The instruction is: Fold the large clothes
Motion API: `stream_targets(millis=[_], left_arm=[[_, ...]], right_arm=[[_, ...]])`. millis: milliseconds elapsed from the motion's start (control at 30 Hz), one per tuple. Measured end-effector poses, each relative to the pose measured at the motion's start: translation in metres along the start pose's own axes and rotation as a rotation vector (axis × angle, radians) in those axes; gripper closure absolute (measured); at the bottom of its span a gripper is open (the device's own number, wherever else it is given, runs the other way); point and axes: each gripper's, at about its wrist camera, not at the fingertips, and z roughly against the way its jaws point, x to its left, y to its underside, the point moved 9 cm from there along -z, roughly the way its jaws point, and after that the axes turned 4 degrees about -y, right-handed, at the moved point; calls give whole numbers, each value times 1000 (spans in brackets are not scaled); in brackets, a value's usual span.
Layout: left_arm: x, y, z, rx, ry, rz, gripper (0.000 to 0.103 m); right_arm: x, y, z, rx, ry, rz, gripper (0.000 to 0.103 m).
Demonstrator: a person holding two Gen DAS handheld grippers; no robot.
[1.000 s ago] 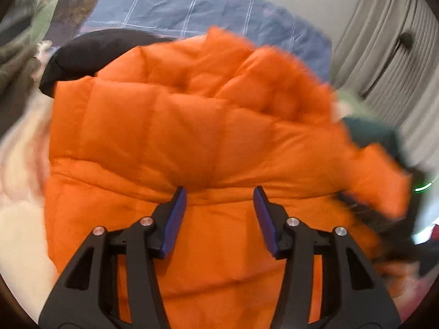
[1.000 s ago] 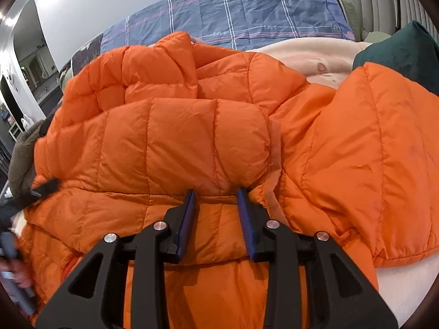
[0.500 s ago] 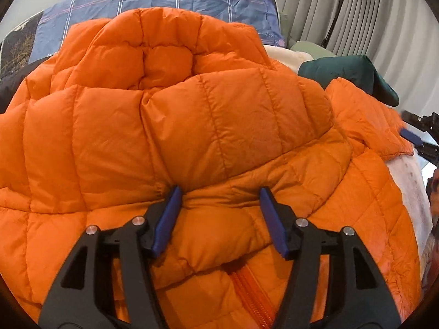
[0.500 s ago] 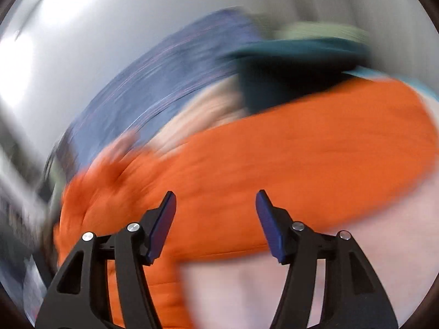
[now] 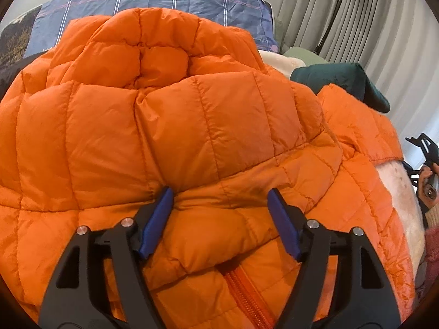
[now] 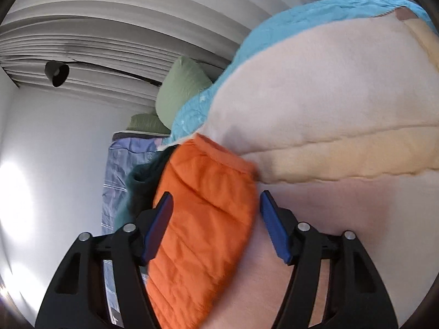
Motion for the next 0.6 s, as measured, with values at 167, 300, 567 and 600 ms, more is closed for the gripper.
stream_targets(millis=[167,300,567,600], left_arm=[[2,0,2,-6,29,23,29],[1,0,2,-10,43,34,27],[12,0,11,-34,109,115,27],[12,0,11,-35,114,121,27]], right_arm=[[58,22,-8,63,-117,99,92],[161,103,9,181,-317,383,102],[271,340,41,460,-522,928,102],[263,352,37,471,-480,968,101]])
